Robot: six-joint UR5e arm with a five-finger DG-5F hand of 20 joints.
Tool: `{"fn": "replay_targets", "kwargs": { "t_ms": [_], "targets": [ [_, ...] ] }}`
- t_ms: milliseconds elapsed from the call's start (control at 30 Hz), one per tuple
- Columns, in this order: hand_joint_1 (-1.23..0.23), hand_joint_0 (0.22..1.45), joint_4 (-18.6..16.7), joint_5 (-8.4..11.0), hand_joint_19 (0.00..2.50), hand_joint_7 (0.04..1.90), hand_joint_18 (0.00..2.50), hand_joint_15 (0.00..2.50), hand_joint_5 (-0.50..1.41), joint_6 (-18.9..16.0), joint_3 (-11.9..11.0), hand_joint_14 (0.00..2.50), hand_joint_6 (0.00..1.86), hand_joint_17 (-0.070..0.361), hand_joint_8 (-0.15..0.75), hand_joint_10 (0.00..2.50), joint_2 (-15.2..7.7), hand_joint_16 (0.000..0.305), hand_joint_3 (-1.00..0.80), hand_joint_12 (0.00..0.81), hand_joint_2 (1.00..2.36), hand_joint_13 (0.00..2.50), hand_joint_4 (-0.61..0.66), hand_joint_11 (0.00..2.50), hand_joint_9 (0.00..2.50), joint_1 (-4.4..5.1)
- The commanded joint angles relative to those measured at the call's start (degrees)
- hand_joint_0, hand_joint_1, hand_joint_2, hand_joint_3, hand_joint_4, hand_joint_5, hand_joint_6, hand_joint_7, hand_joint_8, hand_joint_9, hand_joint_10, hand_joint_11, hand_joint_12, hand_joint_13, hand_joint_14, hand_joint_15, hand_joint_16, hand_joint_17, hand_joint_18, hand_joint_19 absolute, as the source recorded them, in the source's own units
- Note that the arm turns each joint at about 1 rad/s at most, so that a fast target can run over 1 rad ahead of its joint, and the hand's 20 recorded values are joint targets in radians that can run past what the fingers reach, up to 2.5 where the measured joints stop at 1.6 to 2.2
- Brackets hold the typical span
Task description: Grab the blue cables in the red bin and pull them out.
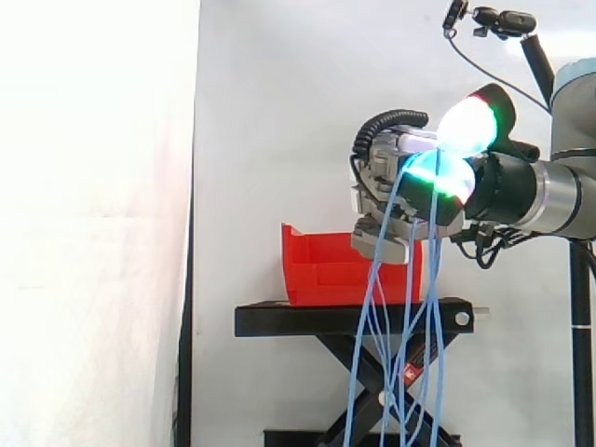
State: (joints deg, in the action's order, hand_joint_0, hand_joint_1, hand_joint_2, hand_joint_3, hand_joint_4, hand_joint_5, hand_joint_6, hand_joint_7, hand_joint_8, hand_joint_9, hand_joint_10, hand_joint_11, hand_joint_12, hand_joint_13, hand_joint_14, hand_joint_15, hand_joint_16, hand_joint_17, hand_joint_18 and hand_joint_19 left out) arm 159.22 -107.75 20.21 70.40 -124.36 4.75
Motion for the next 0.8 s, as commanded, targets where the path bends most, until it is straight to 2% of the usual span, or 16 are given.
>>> {"fn": "replay_targets", "kwargs": {
  "t_ms": [0,367,767],
  "targets": [
    [-0.86,0.67,0.0,0.00,1.05,0.62,0.90,1.50,1.03,0.2,0.0,0.02,0.24,0.115,0.187,0.07,0.0,0.051,-1.00,0.444,1.00,1.54,0.18,1.59,1.23,0.00],
    [-0.73,0.63,0.1,0.00,1.03,0.66,0.94,1.49,1.07,0.2,0.0,0.01,0.14,0.124,0.203,0.02,0.0,0.055,-1.00,0.469,1.00,1.57,0.19,1.59,1.27,0.00],
    [-0.73,0.61,0.4,0.00,1.03,0.68,0.96,1.50,1.13,0.2,0.0,0.01,0.13,0.129,0.205,0.00,0.0,0.057,-1.00,0.484,1.00,1.58,0.19,1.55,1.30,0.00]
  ]
}}
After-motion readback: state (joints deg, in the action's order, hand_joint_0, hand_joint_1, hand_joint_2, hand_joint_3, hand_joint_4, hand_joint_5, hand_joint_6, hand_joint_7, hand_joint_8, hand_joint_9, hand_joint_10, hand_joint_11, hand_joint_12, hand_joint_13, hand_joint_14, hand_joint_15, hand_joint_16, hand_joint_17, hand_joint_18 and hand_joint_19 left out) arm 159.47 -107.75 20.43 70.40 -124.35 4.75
